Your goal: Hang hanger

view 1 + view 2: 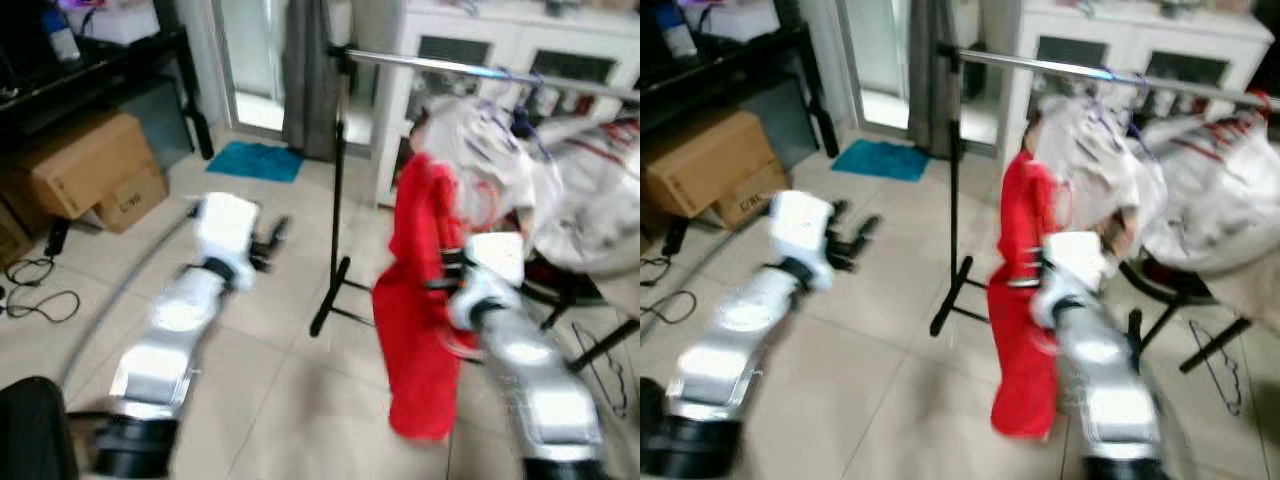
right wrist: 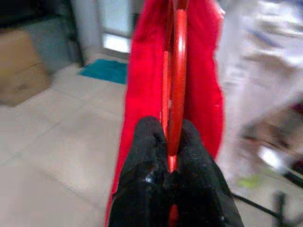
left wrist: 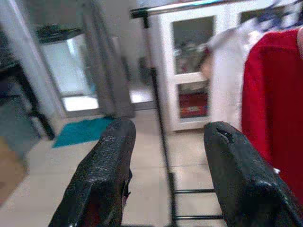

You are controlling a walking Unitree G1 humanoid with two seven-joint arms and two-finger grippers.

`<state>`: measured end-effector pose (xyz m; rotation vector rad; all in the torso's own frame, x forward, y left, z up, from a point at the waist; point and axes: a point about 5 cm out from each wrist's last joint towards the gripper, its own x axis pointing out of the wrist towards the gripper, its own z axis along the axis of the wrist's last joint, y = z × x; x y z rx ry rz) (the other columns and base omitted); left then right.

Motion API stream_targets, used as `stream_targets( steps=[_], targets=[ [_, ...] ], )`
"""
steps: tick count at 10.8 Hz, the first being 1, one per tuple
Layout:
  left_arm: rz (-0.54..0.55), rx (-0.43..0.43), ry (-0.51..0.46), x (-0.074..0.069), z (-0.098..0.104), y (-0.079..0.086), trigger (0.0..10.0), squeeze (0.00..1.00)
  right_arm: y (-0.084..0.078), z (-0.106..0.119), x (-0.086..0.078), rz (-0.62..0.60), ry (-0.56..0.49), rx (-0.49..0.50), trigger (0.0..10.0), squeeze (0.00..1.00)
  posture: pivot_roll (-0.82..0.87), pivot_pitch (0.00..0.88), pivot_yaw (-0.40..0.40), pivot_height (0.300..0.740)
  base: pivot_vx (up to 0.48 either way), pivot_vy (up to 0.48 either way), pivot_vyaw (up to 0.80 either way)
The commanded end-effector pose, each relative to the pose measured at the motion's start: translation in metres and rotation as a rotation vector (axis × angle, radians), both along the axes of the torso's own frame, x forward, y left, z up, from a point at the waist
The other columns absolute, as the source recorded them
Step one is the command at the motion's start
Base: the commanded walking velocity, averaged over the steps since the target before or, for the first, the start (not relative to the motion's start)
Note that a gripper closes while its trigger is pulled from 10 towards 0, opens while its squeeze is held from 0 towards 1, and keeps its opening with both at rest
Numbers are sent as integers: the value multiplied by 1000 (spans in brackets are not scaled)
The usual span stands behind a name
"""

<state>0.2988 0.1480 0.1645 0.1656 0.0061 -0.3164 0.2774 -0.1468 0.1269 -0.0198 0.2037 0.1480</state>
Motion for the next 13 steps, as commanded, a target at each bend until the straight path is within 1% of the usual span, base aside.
stream_targets(
  steps=[1, 2, 3, 5, 7, 8, 11, 13],
  targets=[
    [-22, -9, -8, 0, 2, -7, 10000, 0, -6, 13, 1, -9, -52, -7, 10000, 0, -8, 0, 4, 740, 322, 0, 0],
    [-24, -12, -10, 0, 3, -9, 10000, 0, -7, 13, 1, -7, -59, 9, 10000, 0, -8, 0, 2, 740, 326, 0, 0],
    [-25, -14, -9, 1, 3, -9, 10000, 0, -8, 13, 2, -14, -68, -7, 10000, 0, -8, 0, 2, 740, 322, 0, 0],
    [-31, -51, 4, 1, 3, -10, 10000, 0, -9, 12, 2, -31, -60, -20, 10000, 0, -8, 0, 2, 740, 322, 0, 0],
    [-44, -57, 5, 2, 3, -15, 10000, 0, -11, 8, 3, -61, -64, -99, 10000, 0, -14, 0, 7, 740, 324, 0, 0],
    [-47, -59, 5, 1, 3, -15, 10000, 0, -12, 8, 3, -64, -71, -117, 10000, 0, -17, 0, 9, 740, 326, 0, 0],
    [-52, -63, 8, 1, 2, -16, 10000, 0, -12, 11, 4, -31, -82, -98, 10000, 0, -17, 0, 6, 740, 324, 0, 0],
    [-53, -62, 6, 1, 2, -17, 10000, 0, -8, 11, 4, -4, -92, -96, 10000, 0, -13, 0, 1, 740, 322, 0, 0]
  ],
)
